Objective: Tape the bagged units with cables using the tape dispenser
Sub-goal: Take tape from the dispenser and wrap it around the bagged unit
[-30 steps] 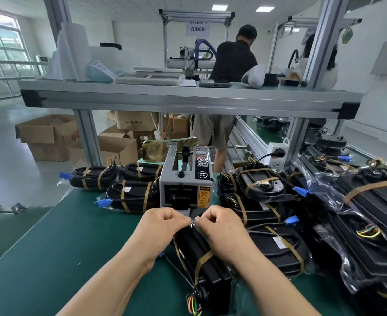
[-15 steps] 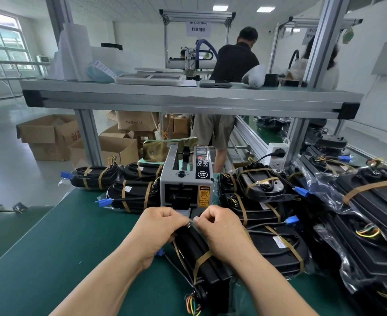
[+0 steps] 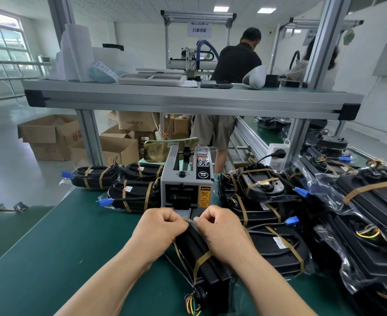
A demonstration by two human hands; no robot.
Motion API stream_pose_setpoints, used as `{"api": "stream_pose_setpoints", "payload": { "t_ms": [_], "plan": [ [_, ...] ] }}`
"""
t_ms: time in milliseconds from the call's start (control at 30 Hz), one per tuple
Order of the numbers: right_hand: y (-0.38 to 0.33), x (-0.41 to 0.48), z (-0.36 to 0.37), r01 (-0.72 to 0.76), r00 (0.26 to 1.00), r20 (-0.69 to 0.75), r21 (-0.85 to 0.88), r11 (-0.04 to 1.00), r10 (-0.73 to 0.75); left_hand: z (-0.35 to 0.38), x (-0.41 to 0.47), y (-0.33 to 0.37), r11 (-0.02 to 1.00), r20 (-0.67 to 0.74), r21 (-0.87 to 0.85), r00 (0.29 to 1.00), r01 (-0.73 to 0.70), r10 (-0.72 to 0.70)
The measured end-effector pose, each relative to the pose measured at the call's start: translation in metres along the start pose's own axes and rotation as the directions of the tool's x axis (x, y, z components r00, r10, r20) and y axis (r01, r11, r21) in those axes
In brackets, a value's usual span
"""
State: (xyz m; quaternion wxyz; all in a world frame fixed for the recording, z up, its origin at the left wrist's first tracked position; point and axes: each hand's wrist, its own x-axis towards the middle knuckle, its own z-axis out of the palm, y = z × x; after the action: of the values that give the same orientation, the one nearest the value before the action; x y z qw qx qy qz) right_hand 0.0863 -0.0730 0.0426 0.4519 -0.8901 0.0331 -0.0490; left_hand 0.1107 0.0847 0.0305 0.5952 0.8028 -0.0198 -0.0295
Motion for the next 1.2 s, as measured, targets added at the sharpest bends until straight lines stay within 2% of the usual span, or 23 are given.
{"api": "stream_pose_setpoints", "payload": {
  "t_ms": [167, 433, 833, 1200],
  "plan": [
    [0.0002, 0.0004, 0.0012, -0.007, 1.0, 0.006, 0.02, 1.0, 0.007, -0.0004, 0.0008, -0.0037, 0.999, -0.006, 0.002, 0.999, -0.032, 0.032],
    [0.0013, 0.001, 0.002, 0.001, 1.0, -0.002, 0.015, 1.0, -0.001, -0.0033, -0.0004, -0.0006, 0.996, 0.022, -0.093, 1.0, 0.012, -0.01],
    [0.0006, 0.0005, 0.0042, 0.02, 1.0, -0.008, -0.005, 1.0, -0.02, 0.0019, -0.0014, -0.0041, 0.998, -0.039, -0.022, 0.998, -0.059, 0.058],
    [-0.0001, 0.0001, 0.0054, 0.023, 1.0, 0.007, 0.005, 1.0, -0.023, -0.0016, -0.0018, -0.0042, 0.993, -0.035, 0.096, 0.996, -0.073, 0.076]
  ]
}}
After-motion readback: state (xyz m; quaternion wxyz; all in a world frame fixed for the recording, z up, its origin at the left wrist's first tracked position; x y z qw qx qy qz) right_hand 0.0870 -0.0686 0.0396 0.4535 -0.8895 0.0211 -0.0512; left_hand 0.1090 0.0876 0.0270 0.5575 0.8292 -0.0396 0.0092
